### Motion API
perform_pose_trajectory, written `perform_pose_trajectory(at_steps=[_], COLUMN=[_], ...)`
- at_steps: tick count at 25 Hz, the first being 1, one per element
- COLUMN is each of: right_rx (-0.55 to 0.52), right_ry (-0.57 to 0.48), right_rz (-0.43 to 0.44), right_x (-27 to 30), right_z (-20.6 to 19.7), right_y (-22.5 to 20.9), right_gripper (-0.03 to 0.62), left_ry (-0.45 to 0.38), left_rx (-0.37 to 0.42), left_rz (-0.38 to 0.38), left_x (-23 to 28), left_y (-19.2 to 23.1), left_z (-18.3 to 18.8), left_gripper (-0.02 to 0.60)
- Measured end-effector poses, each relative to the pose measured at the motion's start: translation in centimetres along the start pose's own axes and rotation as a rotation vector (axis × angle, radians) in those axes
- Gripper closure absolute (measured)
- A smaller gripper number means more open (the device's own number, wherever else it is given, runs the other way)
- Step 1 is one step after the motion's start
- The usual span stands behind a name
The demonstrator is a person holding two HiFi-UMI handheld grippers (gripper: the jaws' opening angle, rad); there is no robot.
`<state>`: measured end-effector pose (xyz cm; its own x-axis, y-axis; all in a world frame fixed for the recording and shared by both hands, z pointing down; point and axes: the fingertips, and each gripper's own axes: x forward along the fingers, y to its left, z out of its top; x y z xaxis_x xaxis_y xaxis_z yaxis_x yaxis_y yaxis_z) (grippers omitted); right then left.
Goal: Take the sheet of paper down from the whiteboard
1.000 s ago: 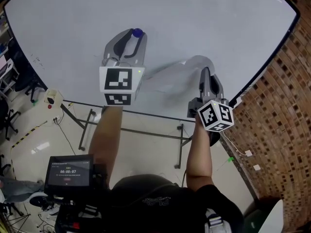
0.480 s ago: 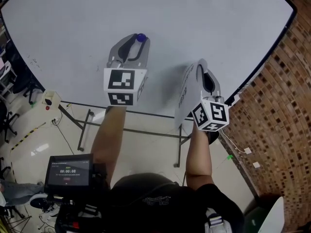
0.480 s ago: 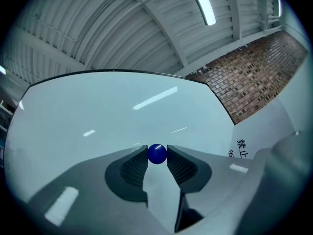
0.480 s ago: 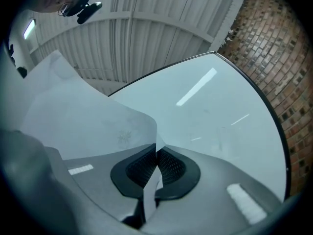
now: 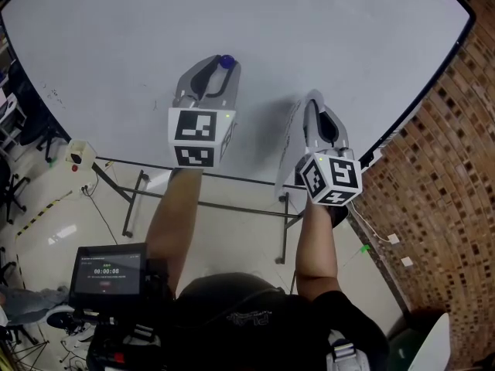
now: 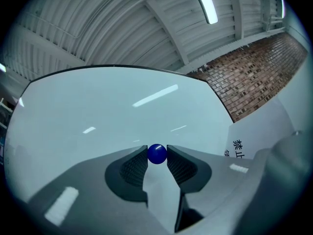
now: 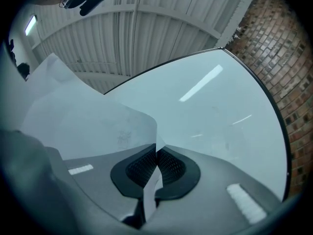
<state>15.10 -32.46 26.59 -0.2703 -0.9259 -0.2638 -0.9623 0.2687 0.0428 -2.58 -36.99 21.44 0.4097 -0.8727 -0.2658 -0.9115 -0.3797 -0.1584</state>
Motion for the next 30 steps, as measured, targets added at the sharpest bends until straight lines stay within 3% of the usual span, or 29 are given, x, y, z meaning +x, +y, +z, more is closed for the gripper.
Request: perform_pose_trajectory(at_steps=[30], right_rx=[-0.032], right_ry=[0.074], right_rz=[0.01], right_x=[1.1], right_z=[-1.3], right_y=[1.6], right_gripper=[0.582], left_ry=[0.028], left_rx=[-0.003], left_rz=[-0.001], left_x=[-0.1], left_y=[-0.3], left_z=[-1.5], left_gripper=[0.459])
